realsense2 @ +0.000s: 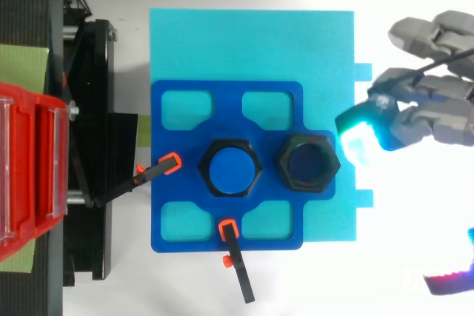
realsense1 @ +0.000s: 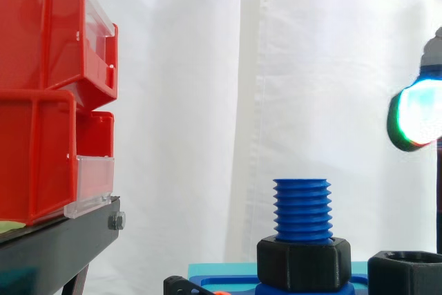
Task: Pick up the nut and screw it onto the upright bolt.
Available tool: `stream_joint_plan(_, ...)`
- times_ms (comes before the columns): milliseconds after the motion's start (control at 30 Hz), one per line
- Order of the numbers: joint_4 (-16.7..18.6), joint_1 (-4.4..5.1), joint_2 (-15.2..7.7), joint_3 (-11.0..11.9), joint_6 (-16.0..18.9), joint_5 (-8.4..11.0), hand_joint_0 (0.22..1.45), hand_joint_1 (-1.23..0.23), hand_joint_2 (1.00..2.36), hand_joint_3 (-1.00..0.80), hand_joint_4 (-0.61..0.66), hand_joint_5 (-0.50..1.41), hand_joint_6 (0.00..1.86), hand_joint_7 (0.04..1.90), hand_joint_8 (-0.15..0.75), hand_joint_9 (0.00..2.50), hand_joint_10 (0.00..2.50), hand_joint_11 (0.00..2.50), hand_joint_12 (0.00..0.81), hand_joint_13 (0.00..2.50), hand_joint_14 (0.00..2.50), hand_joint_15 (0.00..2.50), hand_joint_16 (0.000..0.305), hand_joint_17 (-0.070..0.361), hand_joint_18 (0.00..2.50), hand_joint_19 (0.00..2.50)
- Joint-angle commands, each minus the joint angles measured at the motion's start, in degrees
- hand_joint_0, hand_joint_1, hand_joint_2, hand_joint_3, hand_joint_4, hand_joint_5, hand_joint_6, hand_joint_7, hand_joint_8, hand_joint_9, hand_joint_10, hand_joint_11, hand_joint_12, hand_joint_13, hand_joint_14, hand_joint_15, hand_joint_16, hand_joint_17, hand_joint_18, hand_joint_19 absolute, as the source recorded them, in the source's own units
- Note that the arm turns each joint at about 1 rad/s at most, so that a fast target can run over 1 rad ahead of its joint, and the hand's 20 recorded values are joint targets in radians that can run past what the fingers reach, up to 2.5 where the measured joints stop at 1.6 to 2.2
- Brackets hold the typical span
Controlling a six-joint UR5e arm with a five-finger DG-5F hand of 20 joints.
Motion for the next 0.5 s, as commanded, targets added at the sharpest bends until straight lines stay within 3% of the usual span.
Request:
stream_joint_plan(0,3.1,0.65,-0.7,0.0,-30.2,4.0,0.46,-0.87,1.0,-0.5,0.18,-0.26,0.5,0.74,0.31,0.35,0.0,0.15,0.377,0.08,0.0,0.0,0.055,0.123,0.05,0.0)
stream_joint_plan(33,4.1,1.0,-0.9,0.0,-31.9,5.23,0.45,-0.87,1.0,-0.5,0.18,-0.26,0.5,0.74,0.311,0.35,0.01,0.14,0.38,0.09,0.0,0.0,0.055,0.124,0.05,0.0)
stream_joint_plan(267,7.3,1.88,-2.2,0.0,-32.4,10.24,0.44,-0.8,1.0,-0.5,0.19,-0.26,0.5,0.73,0.318,0.34,0.0,0.14,0.386,0.07,0.0,0.0,0.056,0.127,0.04,0.0)
stream_joint_plan(467,10.9,3.64,-3.7,0.0,-32.6,16.31,0.44,-0.76,1.0,-0.5,0.19,-0.26,0.5,0.73,0.319,0.34,0.0,0.14,0.384,0.07,0.0,0.0,0.056,0.125,0.03,0.0)
